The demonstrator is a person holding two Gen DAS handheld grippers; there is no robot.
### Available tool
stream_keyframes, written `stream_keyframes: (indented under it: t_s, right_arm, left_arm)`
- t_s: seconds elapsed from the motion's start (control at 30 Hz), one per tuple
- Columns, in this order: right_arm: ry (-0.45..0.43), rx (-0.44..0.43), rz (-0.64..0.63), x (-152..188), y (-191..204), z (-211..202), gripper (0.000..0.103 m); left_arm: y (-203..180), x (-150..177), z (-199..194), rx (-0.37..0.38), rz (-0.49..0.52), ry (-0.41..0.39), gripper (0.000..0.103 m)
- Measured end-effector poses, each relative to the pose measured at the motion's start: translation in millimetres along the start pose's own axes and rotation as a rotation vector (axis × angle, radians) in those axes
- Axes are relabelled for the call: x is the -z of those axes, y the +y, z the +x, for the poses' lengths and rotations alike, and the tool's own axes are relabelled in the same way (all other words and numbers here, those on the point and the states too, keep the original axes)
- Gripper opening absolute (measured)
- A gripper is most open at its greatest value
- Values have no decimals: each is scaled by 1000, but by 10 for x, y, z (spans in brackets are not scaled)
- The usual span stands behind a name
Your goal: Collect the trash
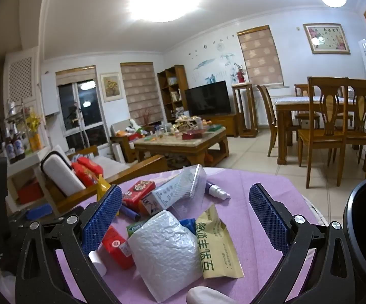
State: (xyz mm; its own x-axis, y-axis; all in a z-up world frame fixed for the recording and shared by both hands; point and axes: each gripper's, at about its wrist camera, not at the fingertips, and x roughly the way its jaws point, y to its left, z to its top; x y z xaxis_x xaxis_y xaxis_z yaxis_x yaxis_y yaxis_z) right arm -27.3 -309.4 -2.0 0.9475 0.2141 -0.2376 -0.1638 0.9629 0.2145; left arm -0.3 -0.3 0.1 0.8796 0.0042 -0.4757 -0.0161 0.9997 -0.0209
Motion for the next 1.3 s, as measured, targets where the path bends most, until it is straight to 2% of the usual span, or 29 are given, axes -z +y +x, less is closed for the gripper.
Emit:
stream_keyframes:
  t_s: [0.9,1.03,1.3]
  right_arm:
    - [3,0,0,0,-1,3,99]
    - [4,0,0,0,-1,4,99]
    - [4,0,1,-1,-3,3,99]
  left_arm:
    - [3,-2,6,4,-7,11,98]
    - [24,19,18,-25,-15,9,98]
    - [4,24,-1,-12,0,-5,98]
